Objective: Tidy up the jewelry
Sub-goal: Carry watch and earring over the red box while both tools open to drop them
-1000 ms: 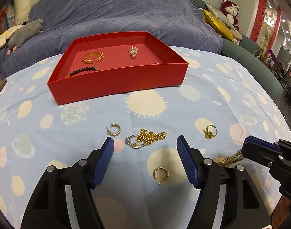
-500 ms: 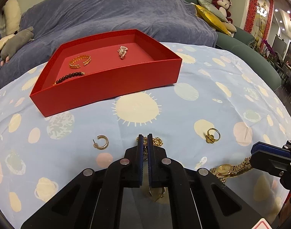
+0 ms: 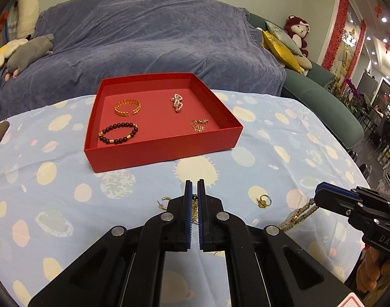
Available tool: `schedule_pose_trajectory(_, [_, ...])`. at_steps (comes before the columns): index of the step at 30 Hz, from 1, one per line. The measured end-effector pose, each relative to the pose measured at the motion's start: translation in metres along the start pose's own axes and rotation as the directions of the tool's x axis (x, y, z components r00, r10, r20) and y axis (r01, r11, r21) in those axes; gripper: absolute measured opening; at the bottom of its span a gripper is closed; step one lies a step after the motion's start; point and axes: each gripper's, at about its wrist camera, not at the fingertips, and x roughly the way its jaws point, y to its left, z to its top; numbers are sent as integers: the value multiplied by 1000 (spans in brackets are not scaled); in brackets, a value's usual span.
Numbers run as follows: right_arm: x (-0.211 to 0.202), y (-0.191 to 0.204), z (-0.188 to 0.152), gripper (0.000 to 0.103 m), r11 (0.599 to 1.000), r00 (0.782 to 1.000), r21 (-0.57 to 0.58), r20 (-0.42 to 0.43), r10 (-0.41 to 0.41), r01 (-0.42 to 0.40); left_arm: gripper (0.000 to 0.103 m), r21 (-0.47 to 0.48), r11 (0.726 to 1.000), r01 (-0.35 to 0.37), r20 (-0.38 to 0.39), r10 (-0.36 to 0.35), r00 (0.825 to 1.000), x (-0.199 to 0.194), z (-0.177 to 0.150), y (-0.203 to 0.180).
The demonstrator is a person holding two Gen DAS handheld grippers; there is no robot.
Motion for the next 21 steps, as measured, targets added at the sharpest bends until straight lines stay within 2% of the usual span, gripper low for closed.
schedule_pose_trajectory(6, [2, 13, 34, 11, 999, 999, -31, 27, 23, -22, 2, -13, 1000, 2, 37, -2, 999, -19, 25, 15])
schedule_pose_trajectory(11, [17, 23, 78, 11, 997, 999, -77, 46, 25, -22, 2, -5, 1000, -15, 83, 15, 996, -24, 60, 25])
schedule_pose_trajectory(16, [55, 20, 123, 11, 997, 999, -68, 35, 30, -28, 2, -23, 999, -32, 111, 35, 993, -7, 98, 40])
schedule_pose_trajectory(21, [91, 19, 154, 11, 997, 999, -71, 44, 5, -2, 2, -33, 998, -55, 120, 58, 991, 20, 128, 48])
